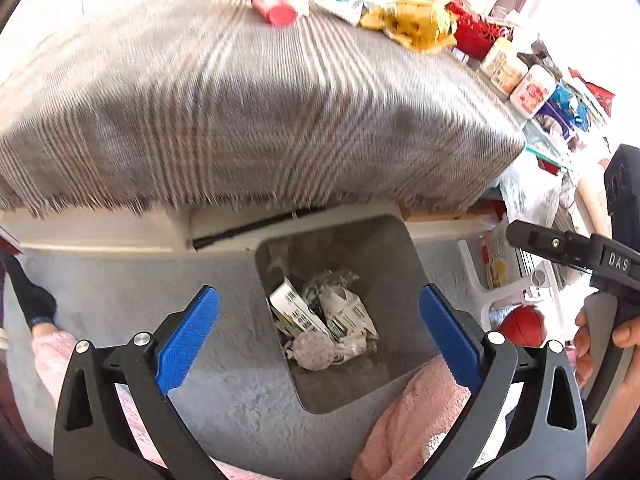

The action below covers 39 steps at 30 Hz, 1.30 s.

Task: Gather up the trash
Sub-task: 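Move both open tools back up toward the table, then grasp the red spray can with the left tool while the right grasps the yellow crumpled paper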

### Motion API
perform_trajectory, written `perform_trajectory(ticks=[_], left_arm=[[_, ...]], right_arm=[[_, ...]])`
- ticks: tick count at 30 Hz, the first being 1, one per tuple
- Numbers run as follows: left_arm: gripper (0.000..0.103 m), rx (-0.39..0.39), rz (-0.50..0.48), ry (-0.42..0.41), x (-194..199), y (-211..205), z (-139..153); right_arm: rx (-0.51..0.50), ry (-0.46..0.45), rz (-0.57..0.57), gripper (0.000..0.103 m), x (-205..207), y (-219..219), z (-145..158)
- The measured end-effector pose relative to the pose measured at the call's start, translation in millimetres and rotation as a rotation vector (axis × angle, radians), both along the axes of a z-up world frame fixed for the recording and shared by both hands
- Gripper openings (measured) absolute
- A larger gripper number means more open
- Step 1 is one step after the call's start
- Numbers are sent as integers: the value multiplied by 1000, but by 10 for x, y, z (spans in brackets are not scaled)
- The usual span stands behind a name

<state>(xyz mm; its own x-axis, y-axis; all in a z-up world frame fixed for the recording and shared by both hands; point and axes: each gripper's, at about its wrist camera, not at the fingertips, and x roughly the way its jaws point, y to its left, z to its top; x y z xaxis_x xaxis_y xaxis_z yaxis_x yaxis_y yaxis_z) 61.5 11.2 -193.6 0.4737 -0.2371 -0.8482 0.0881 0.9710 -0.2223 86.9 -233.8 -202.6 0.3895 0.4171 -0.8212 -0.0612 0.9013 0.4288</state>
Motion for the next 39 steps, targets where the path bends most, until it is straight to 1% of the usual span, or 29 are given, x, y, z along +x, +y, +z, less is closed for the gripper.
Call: perform_trajectory(ticks=[4, 7, 11, 15, 17, 21, 23, 26, 27, 29, 31, 33, 36, 37, 39], left_arm=[[95, -8, 45, -29, 159, 132, 190], [95, 2, 63, -52, 372, 207, 341], [95, 17, 97, -103, 766, 321, 573], [95, 41, 133, -122, 1199, 406, 718], [95, 59, 145, -126, 1425, 418, 765], [95, 96, 165, -127, 1850, 419, 825], [95, 111, 177, -128, 2048, 423, 833], [94, 125, 179, -107, 2288, 422, 777], [91, 130, 183, -97, 2379, 422, 740], [79, 131, 184, -78, 2510, 411, 672], [74, 133, 182, -46, 2666, 392, 584], [73, 127, 167, -20, 2770, 357, 498], [73, 136, 154, -13, 2809, 317, 421], [71, 145, 144, -11, 2818, 302, 392], [63, 177, 137, -27, 2811, 277, 371]], right_arm=[[-13, -40, -26, 99, 184, -51, 219], [-27, -84, -35, 99, 396, -69, 400], [-35, -129, -66, 99, 826, -113, 591], [-46, -158, -84, 99, 1268, -111, 746], [-69, -162, -83, 99, 1516, -70, 808], [-129, -223, -65, 99, 1898, 71, 940], [-132, -224, -60, 99, 2075, 116, 955], [-152, -217, -57, 99, 2316, 160, 931], [-155, -211, -56, 99, 2368, 164, 912], [-147, -197, -47, 99, 2475, 188, 868], [-157, -183, -29, 99, 2552, 224, 823], [-170, -169, -14, 99, 2632, 280, 779], [-180, -134, -5, 99, 2698, 317, 681], [-185, -122, -3, 99, 2717, 331, 637], [-175, -120, 2, 98, 2726, 334, 610]])
